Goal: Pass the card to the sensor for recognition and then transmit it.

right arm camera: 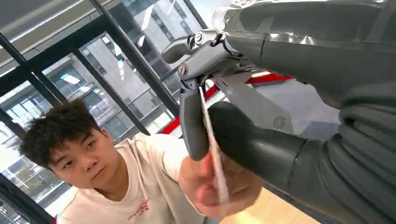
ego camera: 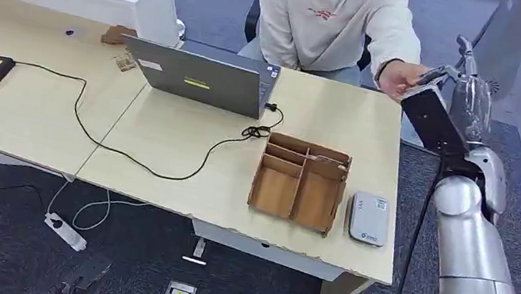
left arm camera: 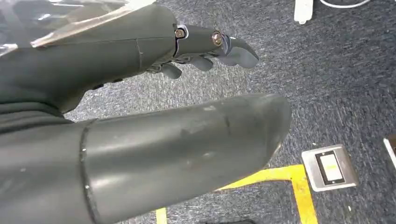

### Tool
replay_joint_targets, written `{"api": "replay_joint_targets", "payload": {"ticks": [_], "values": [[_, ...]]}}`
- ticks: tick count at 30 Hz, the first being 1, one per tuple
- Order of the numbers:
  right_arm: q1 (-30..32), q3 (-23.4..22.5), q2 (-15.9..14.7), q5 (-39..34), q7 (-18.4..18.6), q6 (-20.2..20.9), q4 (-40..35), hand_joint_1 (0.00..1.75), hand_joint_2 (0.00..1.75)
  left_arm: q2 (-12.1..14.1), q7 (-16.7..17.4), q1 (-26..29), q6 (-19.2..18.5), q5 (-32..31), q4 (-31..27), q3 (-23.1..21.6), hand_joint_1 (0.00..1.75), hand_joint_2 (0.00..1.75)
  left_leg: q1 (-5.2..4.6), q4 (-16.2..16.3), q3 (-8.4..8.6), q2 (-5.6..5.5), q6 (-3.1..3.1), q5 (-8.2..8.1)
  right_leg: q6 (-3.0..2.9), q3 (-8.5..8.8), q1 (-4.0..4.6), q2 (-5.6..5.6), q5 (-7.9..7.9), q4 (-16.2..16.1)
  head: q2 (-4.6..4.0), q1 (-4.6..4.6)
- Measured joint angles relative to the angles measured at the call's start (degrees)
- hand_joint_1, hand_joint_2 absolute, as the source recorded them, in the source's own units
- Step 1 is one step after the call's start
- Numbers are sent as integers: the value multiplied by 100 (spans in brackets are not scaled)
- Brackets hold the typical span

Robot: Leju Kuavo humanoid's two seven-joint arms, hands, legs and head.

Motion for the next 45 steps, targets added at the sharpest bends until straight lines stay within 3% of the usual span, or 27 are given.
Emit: {"api": "replay_joint_targets", "payload": {"ticks": [10, 16, 24, 30, 45], "values": [[-40, 133, 70, -157, 0, -33, 149, 175, 175, 50, 50, -1, 0, 133, -31, -39, 0, 0, 0, 0, 1, 1, 0, 0, 0, 0, 2, 0, 0, 0, 0, 0], [-65, 144, 79, -347, 83, 228, 188, 175, 175, 79, 94, 0, 0, 306, -44, -68, 0, 0, -1, 0, 2, 0, 0, 0, 0, -1, 1, 0, 0, 0, 0, 0], [121, 151, -408, -428, 430, 767, 72, 175, 175, 94, 245, 18, -29, 540, -44, -79, 0, 0, -3, 1, 3, 1, 0, -1, 0, -3, -1, 4, 0, -4, 0, 0], [728, 131, -835, -411, 726, 970, -245, 175, 175, 92, 258, 25, 15, 505, -28, -74, 0, 0, -2, 1, 3, 3, 0, -5, 0, -1, 0, 6, 0, -6, 0, 0], [1144, 142, -1069, -424, 785, 1095, -549, 175, 175, 76, 238, 21, 46, 522, -17, -63, 0, 0, -1, 1, 3, 11, -2, -6, 0, -1, 0, 16, 0, -5, 0, 2]]}}
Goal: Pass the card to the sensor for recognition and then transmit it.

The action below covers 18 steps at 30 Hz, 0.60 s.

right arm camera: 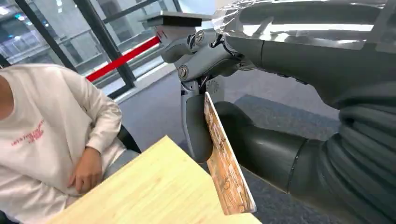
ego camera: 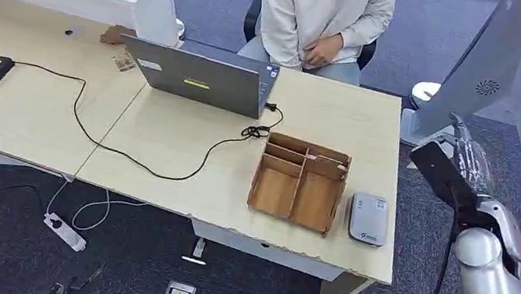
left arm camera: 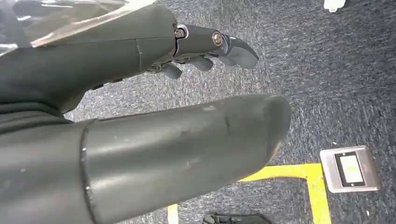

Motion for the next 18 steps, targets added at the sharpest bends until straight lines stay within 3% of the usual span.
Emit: {"api": "replay_joint_targets", "payload": {"ticks": [12, 18], "values": [[176, 133, 208, 66, 79, 57, 13, 175, 175, 2, -11, -27, -83, -4, 24, 0, 0, 0, 1, 0, -1, 0, 0, 0, 0, -1, 1, -1, 0, 1, 0, 0], [281, 302, 413, 293, 442, 133, 35, 175, 175, 2, -101, -49, 46, -284, 44, -9, 0, 0, 1, 0, 0, 0, 0, 0, 0, -1, 1, -1, 0, 1, 0, -2]]}}
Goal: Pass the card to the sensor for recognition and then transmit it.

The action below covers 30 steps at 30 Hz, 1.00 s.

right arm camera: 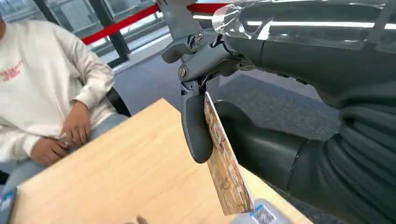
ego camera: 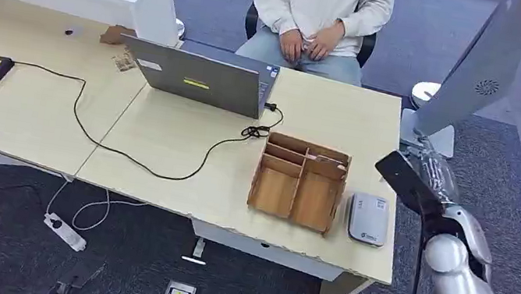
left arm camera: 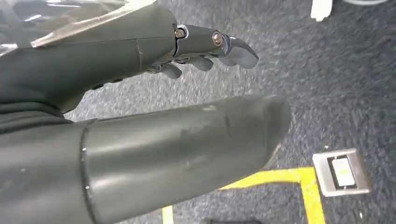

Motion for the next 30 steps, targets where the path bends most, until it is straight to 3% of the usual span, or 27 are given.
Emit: {"api": "replay_joint_targets", "payload": {"ticks": [12, 25, 27, 30], "values": [[190, 273, 350, 11, 216, 57, 374, 175, 175, 0, 127, -3, 183, -487, -9, -9, 0, 0, 1, 0, -1, 0, 0, 0, 0, -1, 1, -1, 0, 0, 0, 2], [213, 406, 505, -33, 269, 26, 756, 175, 175, -2, 144, -14, 214, -599, -20, -9, 0, 0, 1, 0, -1, 0, 0, 0, 0, -2, 1, -1, 0, 0, 0, 2], [189, 413, 562, -72, 179, -70, 875, 175, 175, -31, 30, -69, 269, -715, -22, -2, 0, 0, 0, 0, -2, -1, 0, 0, 0, -6, 1, -1, 0, 0, 0, 0], [15, 426, 682, -177, 83, -299, 1149, 175, 175, -277, -203, -479, 103, -932, 207, 87, 0, 0, -1, 0, -12, -16, 1, 10, 1, -3, -1, -16, 2, 0, 0, 4]]}}
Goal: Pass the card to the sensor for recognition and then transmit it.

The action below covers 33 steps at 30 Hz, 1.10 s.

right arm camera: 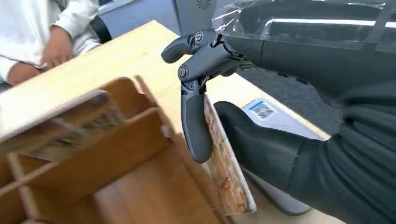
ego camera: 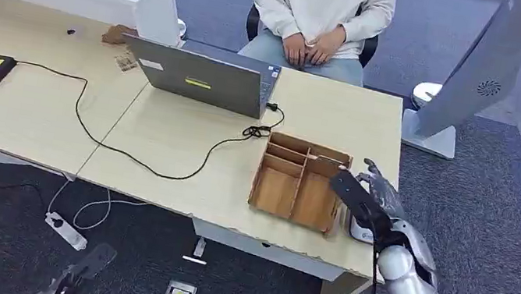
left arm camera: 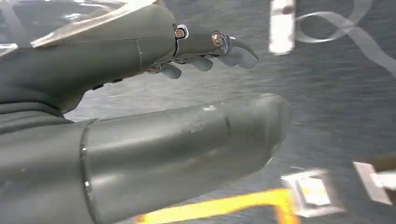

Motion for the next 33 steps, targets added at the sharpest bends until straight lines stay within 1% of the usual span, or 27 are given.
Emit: {"api": "replay_joint_targets", "payload": {"ticks": [2, 6, 14, 16, 18, 20, 27, 33], "values": [[-126, 11, 37, -72, -48, -42, 132, 175, 175, -121, -97, -182, -35, -68, 130, 27, 0, 0, 1, 0, 8, 5, -1, 0, -6, 3, 1, 8, 6, 0, 0, -2], [-224, 7, -15, -120, -94, -68, 321, 175, 175, -265, -192, -262, -33, -145, 346, 149, 0, 0, -1, 0, 10, 17, -1, -1, -4, -4, 0, 24, 9, 0, 0, -2], [-283, 9, -39, -162, -107, -96, 520, 175, 175, -468, -223, -333, -18, -237, 618, 291, 0, 0, 1, 0, 8, 17, -2, -5, -4, -6, 1, 24, 6, 0, 0, -2], [-289, 9, -37, -217, -101, -149, 573, 175, 175, -510, -247, -335, -7, -232, 668, 311, 0, 0, 1, 0, 8, 17, -2, -5, -4, -6, 1, 24, 6, 0, 0, -2], [-331, 9, -37, -330, -101, -301, 665, 175, 175, -551, -276, -336, 4, -235, 707, 348, 0, 0, 1, 0, 9, 17, -2, -5, -4, -6, 1, 24, 6, 0, 0, -2], [-403, 9, -39, -402, -101, -409, 748, 175, 175, -575, -289, -336, 13, -243, 744, 378, 0, 0, 1, 0, 9, 18, -1, -4, -4, -6, 1, 24, 6, 0, 0, -2], [-522, 4, -57, -431, -101, -455, 949, 175, 175, -636, -291, -336, 15, -243, 840, 431, 0, 0, 1, 1, 8, 18, -2, -5, -4, -6, 1, 24, 7, 0, 0, -2], [-652, -37, -223, -494, -79, -501, 1139, 175, 175, -669, -263, -336, -44, -197, 928, 479, 0, 0, 0, 1, 7, 18, -1, -5, -3, -7, 0, 22, 7, -1, 0, -2]]}}
